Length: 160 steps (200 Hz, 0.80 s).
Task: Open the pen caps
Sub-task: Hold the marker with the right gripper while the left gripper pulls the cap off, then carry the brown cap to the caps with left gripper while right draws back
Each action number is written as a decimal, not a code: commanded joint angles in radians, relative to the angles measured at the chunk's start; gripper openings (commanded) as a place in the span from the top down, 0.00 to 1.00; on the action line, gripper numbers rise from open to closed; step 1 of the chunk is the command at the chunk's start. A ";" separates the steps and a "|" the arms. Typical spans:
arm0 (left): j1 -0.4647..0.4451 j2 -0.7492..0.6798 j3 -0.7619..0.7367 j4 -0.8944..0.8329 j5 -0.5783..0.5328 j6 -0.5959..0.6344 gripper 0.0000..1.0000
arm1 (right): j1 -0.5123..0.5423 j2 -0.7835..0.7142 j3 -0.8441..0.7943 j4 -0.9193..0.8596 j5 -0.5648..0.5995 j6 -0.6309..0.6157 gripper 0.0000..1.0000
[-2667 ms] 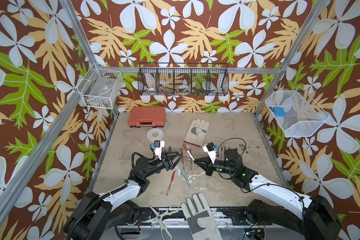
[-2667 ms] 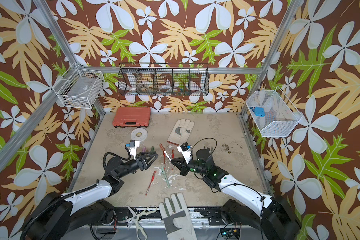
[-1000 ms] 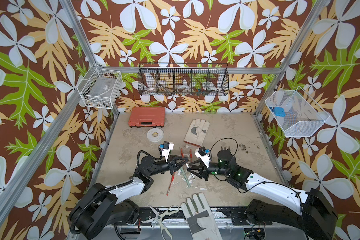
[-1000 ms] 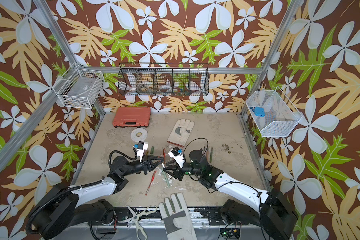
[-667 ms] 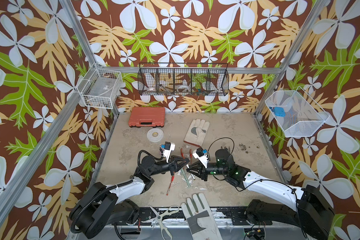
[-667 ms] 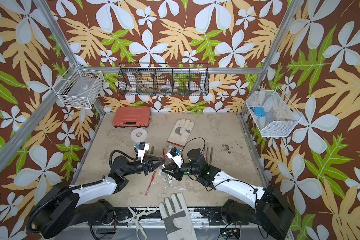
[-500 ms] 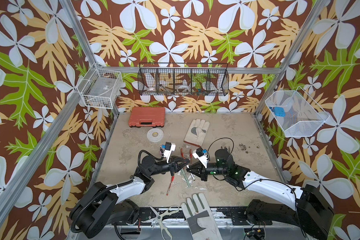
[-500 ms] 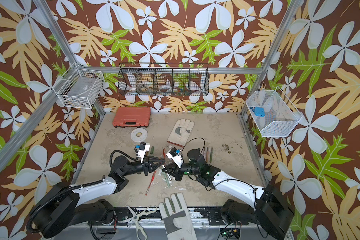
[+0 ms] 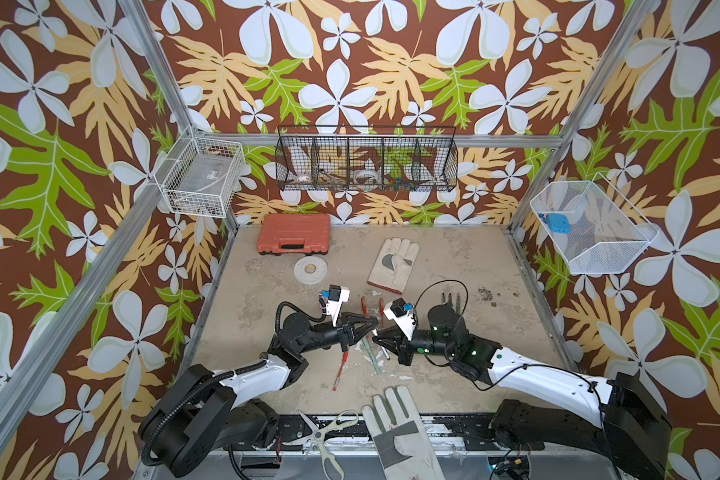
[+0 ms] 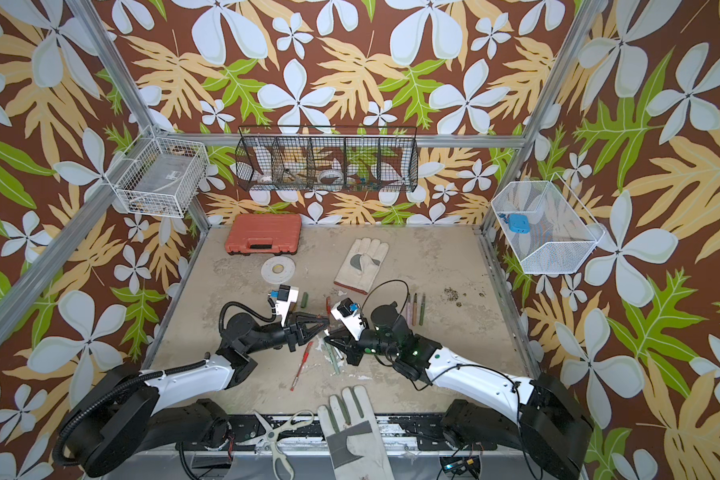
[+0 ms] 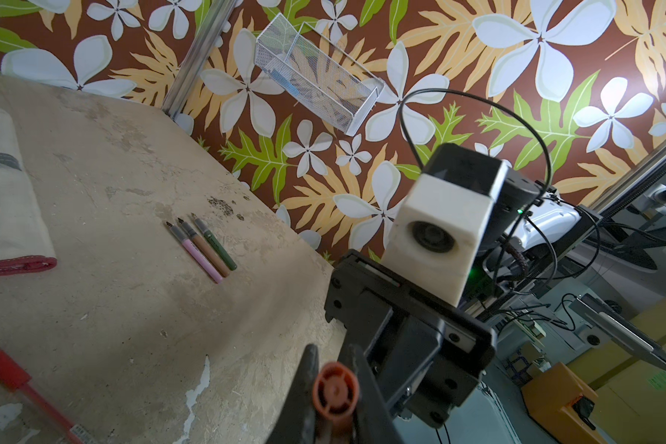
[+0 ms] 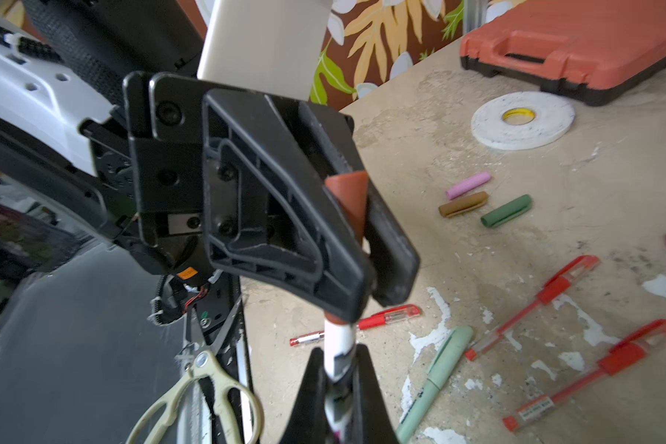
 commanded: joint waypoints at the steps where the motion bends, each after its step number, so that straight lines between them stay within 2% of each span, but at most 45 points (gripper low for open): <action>1: 0.000 -0.028 -0.003 -0.038 -0.079 0.012 1.00 | 0.043 -0.018 0.000 -0.023 0.240 -0.050 1.00; 27: 0.011 -0.050 -0.016 -0.057 -0.136 0.007 1.00 | 0.125 -0.018 0.018 -0.061 0.440 -0.088 1.00; 40: 0.027 -0.043 -0.023 -0.035 -0.121 -0.012 1.00 | 0.170 -0.006 0.030 -0.079 0.540 -0.105 1.00; 50: 0.041 -0.029 -0.028 -0.002 -0.105 -0.036 1.00 | 0.184 0.008 0.041 -0.091 0.564 -0.107 1.00; 76: 0.070 0.010 -0.044 0.086 -0.065 -0.077 1.00 | 0.183 0.026 0.043 -0.078 0.493 -0.100 1.00; 100: 0.087 0.017 -0.054 0.116 -0.072 -0.080 1.00 | 0.154 0.032 0.040 -0.062 0.396 -0.075 1.00; 137: 0.097 0.013 -0.073 0.186 -0.059 -0.103 1.00 | 0.029 0.018 -0.008 0.013 0.131 0.004 1.00; 160: 0.098 -0.006 -0.084 0.183 -0.064 -0.092 1.00 | 0.014 0.018 -0.017 0.033 0.036 0.013 1.00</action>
